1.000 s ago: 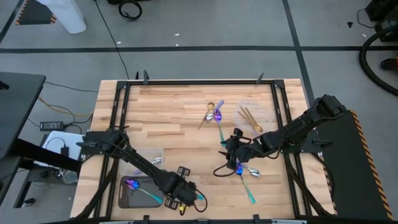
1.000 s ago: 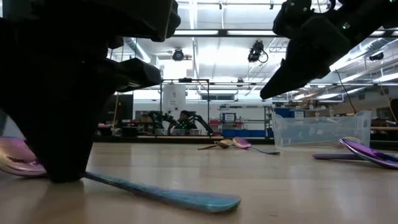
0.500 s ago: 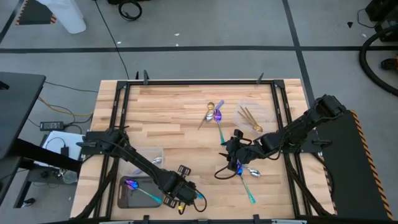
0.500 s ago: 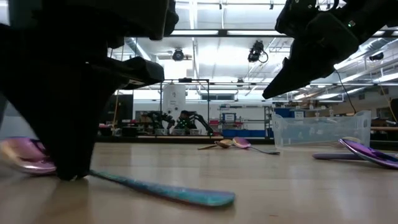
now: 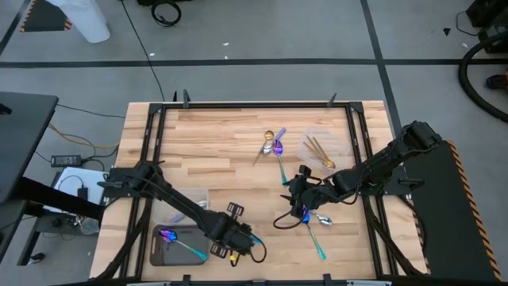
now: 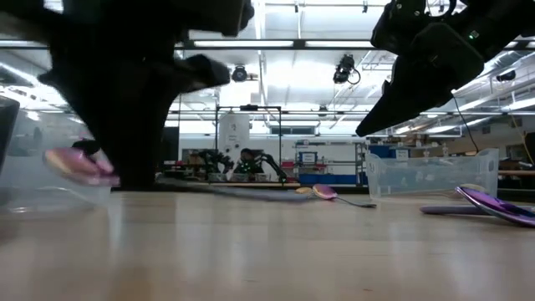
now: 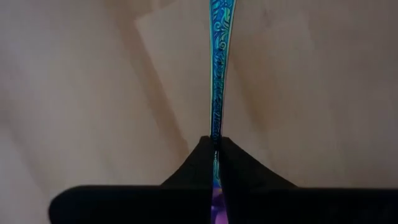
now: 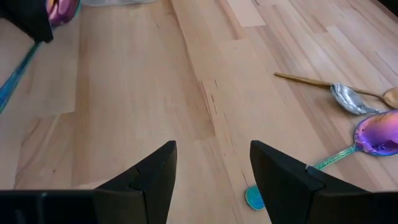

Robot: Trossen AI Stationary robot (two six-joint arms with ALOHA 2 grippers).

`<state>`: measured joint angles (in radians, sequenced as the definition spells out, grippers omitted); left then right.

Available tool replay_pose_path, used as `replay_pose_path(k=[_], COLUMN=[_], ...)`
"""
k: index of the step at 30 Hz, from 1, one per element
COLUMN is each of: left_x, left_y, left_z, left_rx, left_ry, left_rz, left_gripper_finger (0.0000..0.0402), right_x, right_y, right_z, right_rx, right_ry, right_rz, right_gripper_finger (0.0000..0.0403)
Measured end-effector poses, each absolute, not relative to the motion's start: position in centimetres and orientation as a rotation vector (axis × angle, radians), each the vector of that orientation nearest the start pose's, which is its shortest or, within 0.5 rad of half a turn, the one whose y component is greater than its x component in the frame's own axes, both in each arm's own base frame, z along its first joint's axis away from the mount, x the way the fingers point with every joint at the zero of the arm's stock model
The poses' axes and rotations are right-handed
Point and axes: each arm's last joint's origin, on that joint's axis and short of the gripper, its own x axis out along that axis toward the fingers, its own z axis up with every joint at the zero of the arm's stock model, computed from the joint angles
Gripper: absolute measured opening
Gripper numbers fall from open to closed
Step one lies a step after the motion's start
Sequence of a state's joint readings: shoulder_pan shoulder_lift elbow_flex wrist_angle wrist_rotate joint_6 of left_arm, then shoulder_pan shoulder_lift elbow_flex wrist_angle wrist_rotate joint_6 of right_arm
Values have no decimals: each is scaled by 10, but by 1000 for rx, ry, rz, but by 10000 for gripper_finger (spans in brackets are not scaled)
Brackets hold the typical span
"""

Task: Sort silverware by color (type)
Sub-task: Put the blue spoon into the black bin

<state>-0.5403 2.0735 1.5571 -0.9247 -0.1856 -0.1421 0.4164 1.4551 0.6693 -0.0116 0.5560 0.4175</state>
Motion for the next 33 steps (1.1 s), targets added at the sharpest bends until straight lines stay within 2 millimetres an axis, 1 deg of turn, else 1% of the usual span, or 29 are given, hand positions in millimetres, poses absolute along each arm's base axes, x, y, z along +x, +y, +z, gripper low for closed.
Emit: replay_pose_path(k=[6,12,20,25,30,33], left_x=[351,354,344,333,311,299], left_y=[-203,-206,-213,-224,-237,-245], left_z=[203,236,265,272,273,273], left_rx=[408,390,363,355,420,425], left_ry=[1397,1376,1395,1398,1456,1479], left_rz=[-181,-152,-105,-99,-50,0], left_gripper_finger=[16,16,16,15,15,15], right_x=[253,253,253,253,254,255], right_y=[95,95,95,96,97,98], right_z=[169,169,169,169,170,171], right_rx=[28,29,22,12,-10,-20], right_ry=[659,658,660,663,660,648], right_rz=[-275,-274,-268,-260,-216,-204], right_gripper_finger=[214,214,214,214,214,214])
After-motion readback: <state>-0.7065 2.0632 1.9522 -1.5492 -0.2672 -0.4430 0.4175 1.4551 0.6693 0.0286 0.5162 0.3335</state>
